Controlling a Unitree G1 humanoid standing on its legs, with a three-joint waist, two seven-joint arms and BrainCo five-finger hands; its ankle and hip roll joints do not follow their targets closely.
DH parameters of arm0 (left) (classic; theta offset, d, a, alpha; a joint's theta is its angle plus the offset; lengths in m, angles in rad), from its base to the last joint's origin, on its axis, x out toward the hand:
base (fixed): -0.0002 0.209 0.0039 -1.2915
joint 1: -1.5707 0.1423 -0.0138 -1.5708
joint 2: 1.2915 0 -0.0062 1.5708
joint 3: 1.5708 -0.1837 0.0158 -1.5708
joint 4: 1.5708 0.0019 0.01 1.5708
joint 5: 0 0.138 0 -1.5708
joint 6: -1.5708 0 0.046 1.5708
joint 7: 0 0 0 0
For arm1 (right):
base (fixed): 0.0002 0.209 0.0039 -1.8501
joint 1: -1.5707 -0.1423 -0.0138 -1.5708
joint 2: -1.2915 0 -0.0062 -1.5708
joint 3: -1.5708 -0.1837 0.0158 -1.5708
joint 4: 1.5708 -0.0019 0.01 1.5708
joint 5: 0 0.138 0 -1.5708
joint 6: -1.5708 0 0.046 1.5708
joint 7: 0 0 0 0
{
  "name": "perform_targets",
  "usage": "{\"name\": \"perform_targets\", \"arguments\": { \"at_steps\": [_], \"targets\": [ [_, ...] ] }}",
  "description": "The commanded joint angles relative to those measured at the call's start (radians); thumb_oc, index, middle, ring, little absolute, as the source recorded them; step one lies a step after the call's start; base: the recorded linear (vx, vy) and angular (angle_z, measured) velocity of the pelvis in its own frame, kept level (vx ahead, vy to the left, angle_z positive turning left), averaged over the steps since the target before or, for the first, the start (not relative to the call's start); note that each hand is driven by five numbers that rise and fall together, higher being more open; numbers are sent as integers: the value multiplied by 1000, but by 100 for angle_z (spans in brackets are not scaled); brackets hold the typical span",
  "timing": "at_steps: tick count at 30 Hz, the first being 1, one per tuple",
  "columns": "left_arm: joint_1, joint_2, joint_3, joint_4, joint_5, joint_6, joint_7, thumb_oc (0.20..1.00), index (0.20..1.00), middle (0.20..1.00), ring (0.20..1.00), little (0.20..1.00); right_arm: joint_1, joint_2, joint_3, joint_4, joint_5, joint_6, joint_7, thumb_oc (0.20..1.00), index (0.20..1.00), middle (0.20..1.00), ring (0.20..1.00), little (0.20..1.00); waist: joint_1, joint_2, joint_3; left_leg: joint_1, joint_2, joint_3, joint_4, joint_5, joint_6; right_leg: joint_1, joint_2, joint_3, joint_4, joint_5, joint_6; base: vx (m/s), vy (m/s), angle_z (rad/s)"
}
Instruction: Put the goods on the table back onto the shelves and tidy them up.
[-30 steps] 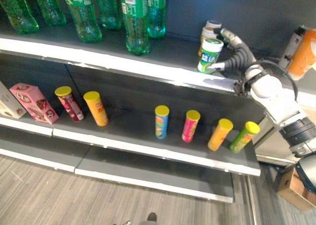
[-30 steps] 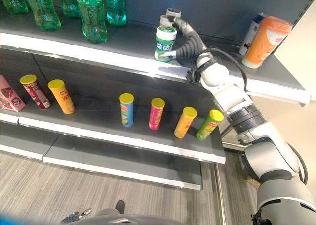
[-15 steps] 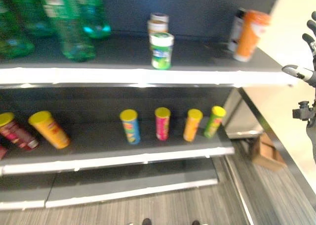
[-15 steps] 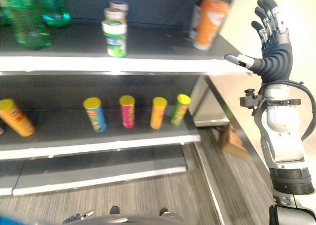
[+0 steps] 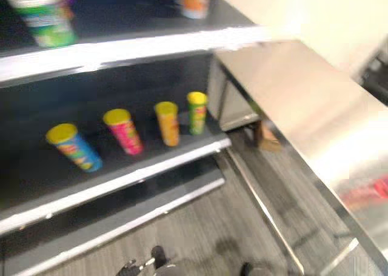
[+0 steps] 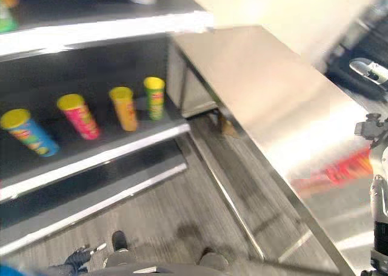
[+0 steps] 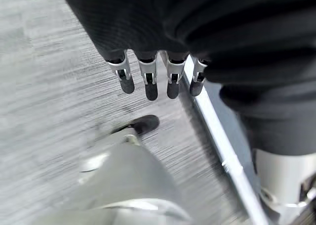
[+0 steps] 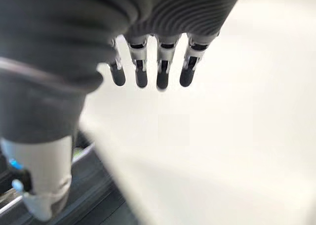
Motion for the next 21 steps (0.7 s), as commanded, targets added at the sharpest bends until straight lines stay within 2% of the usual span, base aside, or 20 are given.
{"name": "perform_targets", "arguments": {
  "at_steps": [1,3,4,5,6,7,8,9,10,11,13,16,21],
  "targets": [
    [-36,72,18,-21,-57,-36,18,1000,1000,1000,1000,1000,-30,-33,-99,20,-17,-35,-60,1000,1000,1000,1000,1000,30,-87,-43,-41,-37,6,74,-120,10,69,-126,-8,-16,83,91,1,-423,-17],
    [-30,60,23,-24,-66,-35,13,1000,1000,1000,1000,1000,-4,-36,-129,43,20,-41,-57,1000,1000,1000,1000,1000,29,-72,-34,-32,5,2,62,-81,-21,78,-70,-16,-59,-11,70,32,-467,-13],
    [-29,49,19,-33,-76,-34,11,1000,1000,1000,1000,1000,21,-34,-152,55,47,-51,-55,1000,1000,1000,1000,1000,21,-55,-21,-28,39,-16,47,-37,-44,90,-6,-3,-88,-59,36,23,-396,-12],
    [-29,49,18,-34,-76,-34,11,1000,1000,1000,1000,1000,24,-35,-155,55,48,-51,-54,1000,1000,1000,1000,1000,21,-52,-19,-27,43,-18,45,-34,-46,93,-1,-5,-89,-60,33,-13,-376,-7],
    [-31,42,19,-38,-82,-34,12,1000,1000,1000,1000,1000,28,-31,-162,52,64,-63,-58,1000,1000,1000,1000,1000,17,-40,-6,-29,57,-32,39,-13,-54,101,27,-2,-103,-76,19,-59,-228,0],
    [-40,37,16,-37,-90,-37,22,1000,1000,1000,1000,1000,19,-29,-154,62,70,-77,-77,1000,1000,1000,1000,1000,22,-34,11,-39,64,-57,44,18,-66,101,39,4,-108,-82,10,-108,-276,1],
    [-52,32,12,-37,-97,-37,26,1000,1000,1000,1000,1000,9,-30,-137,66,72,-75,-79,1000,1000,1000,1000,1000,27,-34,28,-49,53,-97,51,24,-69,97,46,9,-107,-85,0,-151,-235,0],
    [-60,31,9,-39,-106,-43,31,1000,1000,1000,1000,1000,-12,-27,-110,65,72,-72,-77,1000,1000,1000,1000,1000,28,-42,43,-59,16,-177,70,-6,-57,89,45,14,-105,-78,-4,-153,-246,1],
    [-56,26,-1,-39,-110,-47,31,1000,1000,1000,1000,1000,-44,-15,-69,69,78,-75,-77,1000,1000,1000,1000,1000,36,-61,53,-50,-95,-335,97,-117,-26,78,36,44,-100,-66,-10,-95,-238,-9],
    [-59,22,-10,-28,-103,-47,28,1000,1000,1000,1000,1000,-58,-8,-48,88,82,-74,-74,1000,1000,1000,1000,1000,43,-63,53,-39,-146,-377,103,-162,-17,76,39,60,-101,-65,-15,-40,-196,-36],
    [-63,15,-28,-6,-86,-46,22,1000,1000,1000,1000,1000,-71,-5,-14,143,81,-66,-65,1000,1000,1000,1000,1000,43,-63,46,-36,-242,-413,109,-211,17,59,39,75,-92,-65,-20,18,-16,-78],
    [-60,4,-45,19,-50,-37,5,1000,1000,1000,1000,1000,-51,-6,5,214,45,-25,-57,1000,1000,1000,1000,1000,36,-40,34,-14,-281,-423,76,-217,45,42,57,94,-66,-80,-26,47,61,-24],
    [-59,18,-46,20,-15,-36,-6,1000,1000,1000,1000,1000,12,11,-33,250,-13,4,-60,1000,1000,1000,1000,1000,16,-20,9,26,-280,-387,20,-196,46,41,48,94,-48,-90,-18,66,74,1]
  ]
}}
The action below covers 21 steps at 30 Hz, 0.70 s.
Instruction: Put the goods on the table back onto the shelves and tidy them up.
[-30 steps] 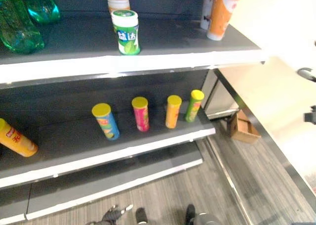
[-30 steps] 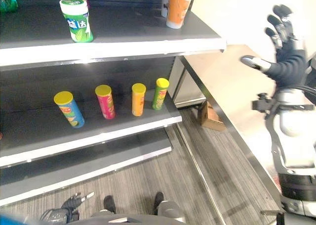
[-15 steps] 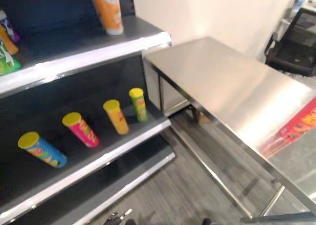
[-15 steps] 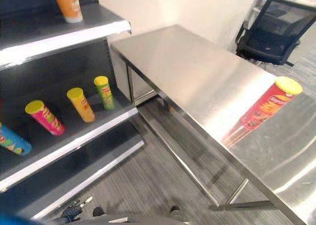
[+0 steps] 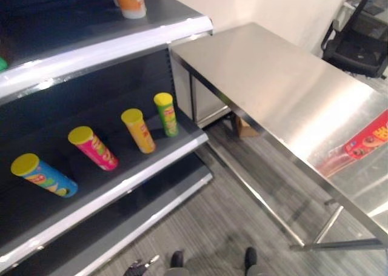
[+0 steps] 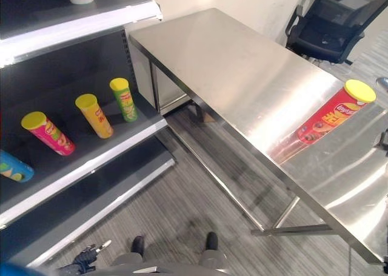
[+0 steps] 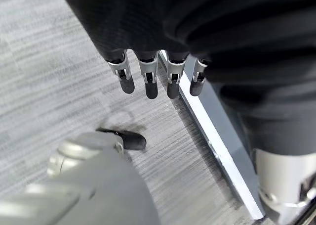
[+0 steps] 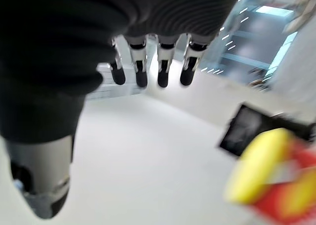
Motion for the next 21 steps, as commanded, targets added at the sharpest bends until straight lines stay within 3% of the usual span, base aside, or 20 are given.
{"name": "perform_targets", "arguments": {
  "at_steps": [1,10,21],
  "targets": [
    [-9,18,-21,-15,39,-17,-16,1000,1000,1000,1000,1000,-51,-61,-48,3,-30,-18,-14,1000,1000,1000,1000,1000,4,31,-17,-41,-7,87,34,-48,35,33,112,-60,76,-187,-52,32,47,-6],
    [9,17,-13,-5,68,-14,-24,1000,1000,1000,1000,1000,5,-55,-70,54,-128,28,-25,1000,1000,1000,1000,1000,-1,37,-24,12,4,119,3,-55,40,43,97,-57,91,-191,-38,34,33,-8],
    [17,26,-39,-7,66,-10,-34,1000,1000,1000,1000,1000,-108,-90,104,206,-110,69,31,1000,1000,1000,1000,1000,22,40,-22,22,12,114,-5,-43,30,57,104,-64,78,-199,-45,6,-9,-1]
  ]
}}
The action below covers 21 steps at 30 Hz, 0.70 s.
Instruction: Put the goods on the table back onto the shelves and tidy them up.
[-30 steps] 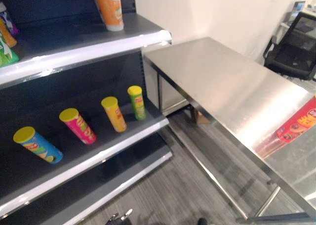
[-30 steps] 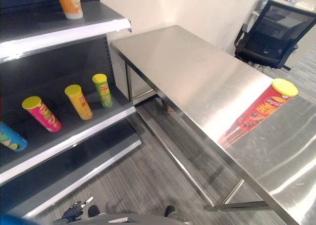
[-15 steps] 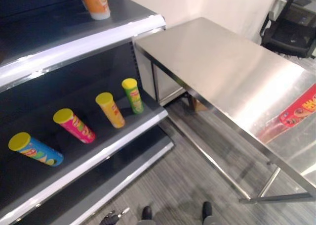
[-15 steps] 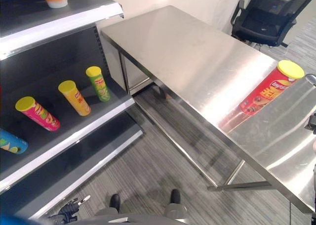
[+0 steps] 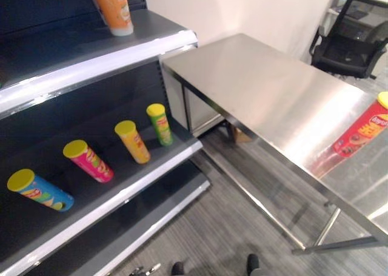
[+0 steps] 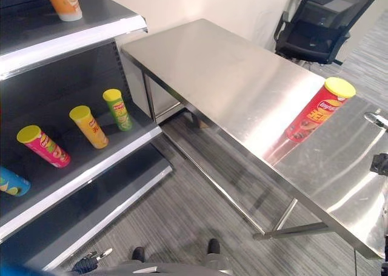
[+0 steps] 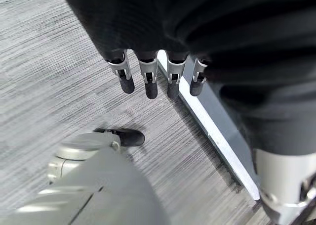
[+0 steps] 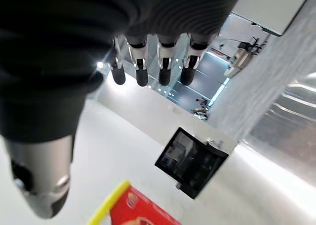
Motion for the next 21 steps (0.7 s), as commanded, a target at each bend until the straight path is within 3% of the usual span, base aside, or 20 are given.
{"name": "perform_targets", "arguments": {
  "at_steps": [1,8,21],
  "targets": [
    [-22,38,-29,-3,24,-14,1,1000,1000,1000,1000,1000,-71,-89,16,-3,11,-22,8,1000,1000,1000,1000,1000,27,-2,13,-34,-31,86,44,-57,36,36,64,-80,81,-202,-39,-2,-41,4],
    [-9,40,-44,-10,9,-13,3,1000,1000,1000,1000,1000,-185,-124,136,89,14,-7,27,1000,1000,1000,1000,1000,52,1,17,-39,-23,70,42,-42,26,52,74,-97,68,-209,-48,-4,-31,4],
    [-5,31,-63,-5,7,-16,11,1000,1000,1000,1000,1000,-297,-157,230,173,-20,4,7,1000,1000,1000,1000,1000,71,2,16,-38,-17,55,34,-32,16,69,85,-122,53,-212,-55,9,-18,8]
  ]
}}
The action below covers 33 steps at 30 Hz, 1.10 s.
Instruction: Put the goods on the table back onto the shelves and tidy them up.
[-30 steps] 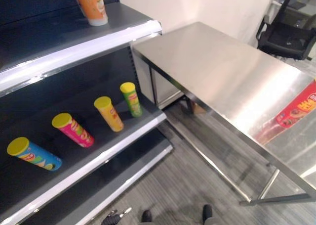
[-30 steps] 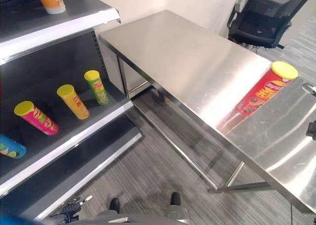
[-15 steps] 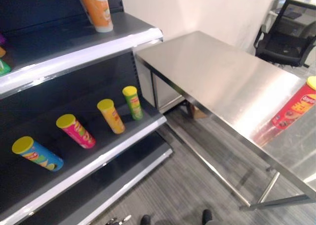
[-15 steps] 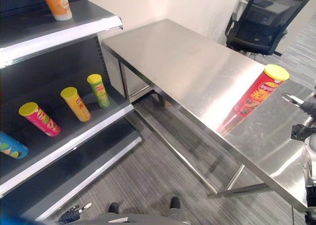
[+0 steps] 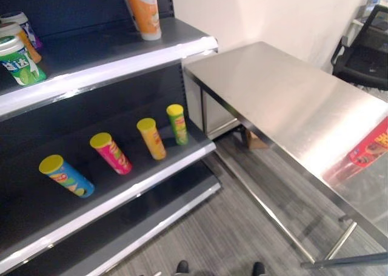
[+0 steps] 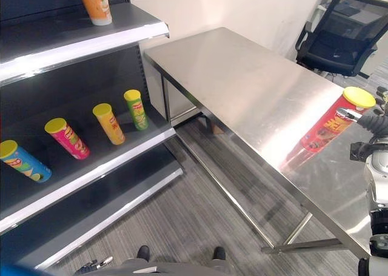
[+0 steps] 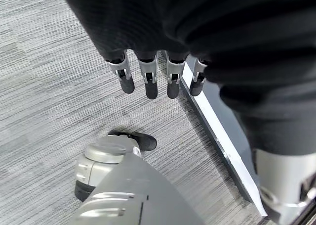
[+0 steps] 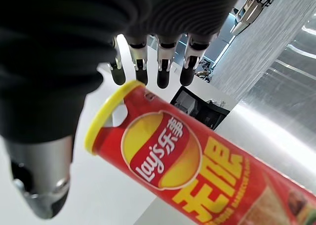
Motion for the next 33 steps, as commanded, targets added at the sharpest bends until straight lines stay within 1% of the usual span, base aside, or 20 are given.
{"name": "perform_targets", "arguments": {
  "at_steps": [1,5,9,20,29,30,31,32,33],
  "targets": [
    [-39,34,-42,-7,13,-19,12,1000,1000,1000,1000,1000,-103,-110,49,26,-26,-25,-31,1000,1000,1000,1000,1000,19,-29,26,-17,-22,96,34,-51,15,57,79,-76,53,-209,-49,11,-5,7],
    [-39,34,-46,-5,13,-18,13,1000,1000,1000,1000,1000,-124,-117,67,49,-30,-20,-34,1000,1000,1000,1000,1000,22,-28,27,-18,-23,94,32,-50,15,58,79,-77,52,-208,-49,11,-1,6],
    [-36,38,-55,-6,11,-20,17,1000,1000,1000,1000,1000,-183,-134,119,116,-19,-10,-26,1000,1000,1000,1000,1000,28,-28,27,-16,-27,94,29,-50,18,55,77,-76,53,-206,-48,0,0,0],
    [-34,39,-60,1,6,-20,16,1000,1000,1000,1000,1000,-230,-144,174,151,6,-5,2,1000,1000,1000,1000,1000,30,-31,25,-12,-29,96,30,-52,18,62,76,-77,53,-207,-48,0,0,0],
    [-41,41,-61,12,3,-21,9,1000,1000,1000,1000,1000,-253,-180,254,198,19,18,77,1000,1000,1000,1000,1000,30,-42,28,-10,-26,94,25,-48,16,61,76,-78,53,-207,-49,0,0,0],
    [-41,42,-59,12,3,-21,9,1000,1000,1000,1000,1000,-253,-184,262,200,21,20,86,683,683,683,683,683,30,-43,28,-10,-25,95,24,-47,16,62,77,-77,52,-206,-49,0,0,0],
    [-41,41,-60,12,3,-22,8,1000,1000,1000,1000,1000,-251,-188,271,199,27,22,101,457,457,457,457,457,29,-44,29,-9,-24,96,23,-47,15,61,77,-77,52,-206,-49,0,0,0],
    [-40,44,-62,7,1,-22,4,1000,1000,1000,1000,1000,-251,-203,288,203,36,25,120,200,200,200,200,200,29,-45,30,-8,-23,97,23,-45,14,61,77,-78,52,-206,-49,0,0,0],
    [-40,44,-62,8,-1,-21,2,1000,1000,1000,1000,1000,-251,-207,291,205,38,26,126,200,200,200,200,200,28,-45,30,-8,-23,97,23,-45,13,61,77,-78,53,-206,-49,0,0,0]
  ]
}}
